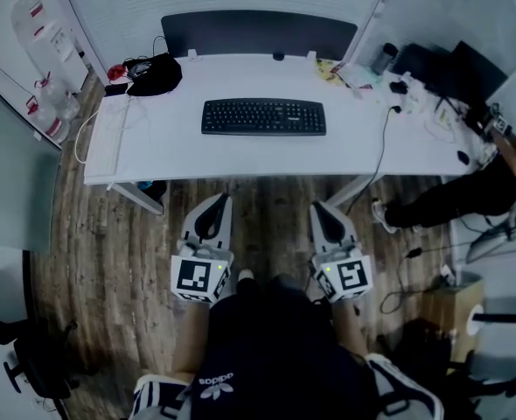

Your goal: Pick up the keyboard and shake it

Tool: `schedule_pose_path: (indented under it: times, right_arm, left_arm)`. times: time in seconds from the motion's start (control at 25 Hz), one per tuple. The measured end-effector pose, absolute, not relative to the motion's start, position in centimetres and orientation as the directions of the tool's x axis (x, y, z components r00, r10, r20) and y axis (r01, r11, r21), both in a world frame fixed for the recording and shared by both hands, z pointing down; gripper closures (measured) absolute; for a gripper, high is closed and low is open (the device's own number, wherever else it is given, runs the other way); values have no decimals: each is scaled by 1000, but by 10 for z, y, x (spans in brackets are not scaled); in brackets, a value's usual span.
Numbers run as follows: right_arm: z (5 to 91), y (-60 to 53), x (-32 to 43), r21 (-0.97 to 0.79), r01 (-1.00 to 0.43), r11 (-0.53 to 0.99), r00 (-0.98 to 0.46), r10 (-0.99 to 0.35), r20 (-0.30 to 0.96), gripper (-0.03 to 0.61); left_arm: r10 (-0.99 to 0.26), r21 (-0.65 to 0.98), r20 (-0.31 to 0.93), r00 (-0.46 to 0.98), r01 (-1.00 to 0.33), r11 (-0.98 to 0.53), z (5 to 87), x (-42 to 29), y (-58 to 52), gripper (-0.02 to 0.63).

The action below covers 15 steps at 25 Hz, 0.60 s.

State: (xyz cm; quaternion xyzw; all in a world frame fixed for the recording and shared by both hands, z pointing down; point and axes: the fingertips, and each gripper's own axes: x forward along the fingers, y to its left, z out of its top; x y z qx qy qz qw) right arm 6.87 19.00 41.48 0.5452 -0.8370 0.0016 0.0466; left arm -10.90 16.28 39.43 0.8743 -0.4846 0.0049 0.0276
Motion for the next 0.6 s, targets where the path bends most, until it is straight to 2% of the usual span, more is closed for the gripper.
schedule_pose_path:
  times: [0.6]
  right_arm:
    - [433, 126, 87, 18, -920, 391, -386, -913, 129, 574]
  left_arm:
    - [-862, 47, 69, 502, -865, -500, 410, -106, 101, 610]
